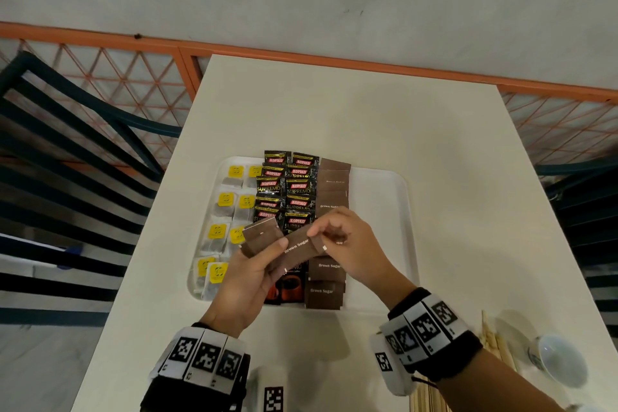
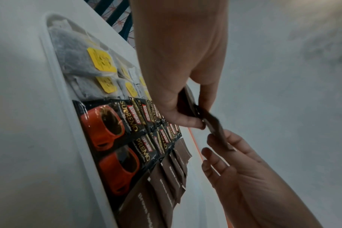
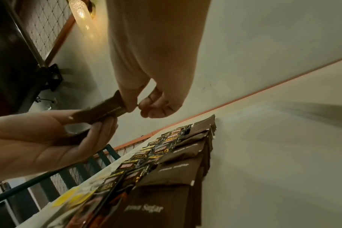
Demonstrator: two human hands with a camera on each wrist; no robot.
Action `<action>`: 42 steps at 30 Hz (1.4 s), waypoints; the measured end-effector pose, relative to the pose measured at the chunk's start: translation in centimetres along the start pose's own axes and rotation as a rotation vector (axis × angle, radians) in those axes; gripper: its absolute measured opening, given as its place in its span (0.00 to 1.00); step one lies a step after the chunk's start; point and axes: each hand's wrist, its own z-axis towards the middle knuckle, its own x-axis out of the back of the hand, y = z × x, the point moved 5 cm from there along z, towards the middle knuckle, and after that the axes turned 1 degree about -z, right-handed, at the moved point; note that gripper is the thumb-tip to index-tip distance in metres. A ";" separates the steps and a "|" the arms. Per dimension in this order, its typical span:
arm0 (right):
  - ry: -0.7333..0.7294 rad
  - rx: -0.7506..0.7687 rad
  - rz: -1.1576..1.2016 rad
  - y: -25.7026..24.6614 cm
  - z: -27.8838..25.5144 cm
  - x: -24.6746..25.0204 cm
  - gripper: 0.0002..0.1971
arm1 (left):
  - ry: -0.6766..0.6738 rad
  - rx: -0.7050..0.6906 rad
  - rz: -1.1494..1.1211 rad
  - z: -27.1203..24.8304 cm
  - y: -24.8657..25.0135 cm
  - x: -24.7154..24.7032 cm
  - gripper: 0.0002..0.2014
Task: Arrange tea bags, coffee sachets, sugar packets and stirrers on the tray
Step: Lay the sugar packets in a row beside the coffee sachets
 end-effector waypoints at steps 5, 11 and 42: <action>-0.081 -0.191 0.189 0.6 -0.5 -0.6 0.15 | 0.037 -0.082 0.020 0.2 0.3 0.5 0.08; -0.096 -0.346 0.268 1.4 -0.3 -0.7 0.13 | 0.114 -0.101 0.062 0.7 0.1 0.9 0.07; 0.068 -0.305 -0.150 2.4 4.7 1.2 0.11 | 0.066 -0.072 0.120 2.2 0.3 0.4 0.13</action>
